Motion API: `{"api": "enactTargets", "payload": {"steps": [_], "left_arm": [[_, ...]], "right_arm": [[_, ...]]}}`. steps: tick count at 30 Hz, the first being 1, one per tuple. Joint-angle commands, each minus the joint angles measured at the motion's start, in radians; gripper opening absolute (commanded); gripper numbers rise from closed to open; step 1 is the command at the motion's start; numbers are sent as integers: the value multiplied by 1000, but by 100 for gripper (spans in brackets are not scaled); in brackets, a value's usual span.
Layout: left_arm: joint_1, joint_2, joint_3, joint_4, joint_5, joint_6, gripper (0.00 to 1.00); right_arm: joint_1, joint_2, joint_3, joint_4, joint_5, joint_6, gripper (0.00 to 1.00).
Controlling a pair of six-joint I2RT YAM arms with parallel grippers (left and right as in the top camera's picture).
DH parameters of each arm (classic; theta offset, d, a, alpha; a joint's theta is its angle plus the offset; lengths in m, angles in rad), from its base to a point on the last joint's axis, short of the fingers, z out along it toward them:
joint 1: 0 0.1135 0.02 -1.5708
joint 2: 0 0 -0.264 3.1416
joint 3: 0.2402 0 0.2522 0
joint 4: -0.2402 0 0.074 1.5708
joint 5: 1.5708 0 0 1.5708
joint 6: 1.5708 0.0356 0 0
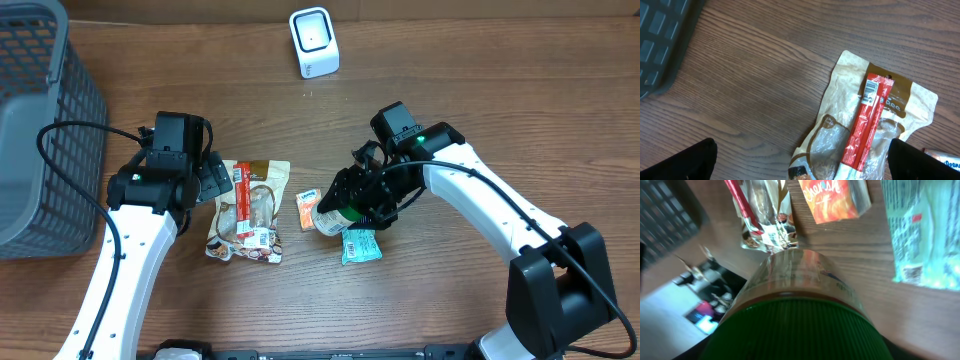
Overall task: Scan the item barcode
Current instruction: 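Lift the green jar and tilt it sideways toward the left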
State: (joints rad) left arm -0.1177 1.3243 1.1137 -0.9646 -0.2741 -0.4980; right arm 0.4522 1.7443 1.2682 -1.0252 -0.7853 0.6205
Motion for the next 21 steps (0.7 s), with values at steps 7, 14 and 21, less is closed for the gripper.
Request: {"api": "enactTargets", "payload": {"steps": [7,14,21], "left_arm": [[0,-4,16,1,-13,4,100],[0,-4,16,1,-13,4,100],[0,-4,16,1,-13,4,100]], "right_arm": [[-3,-3,30,82,-58,356,4],[-14,-3,30,109,-139,487,4],[-15,-3,30,116,-167,487,6]]}}
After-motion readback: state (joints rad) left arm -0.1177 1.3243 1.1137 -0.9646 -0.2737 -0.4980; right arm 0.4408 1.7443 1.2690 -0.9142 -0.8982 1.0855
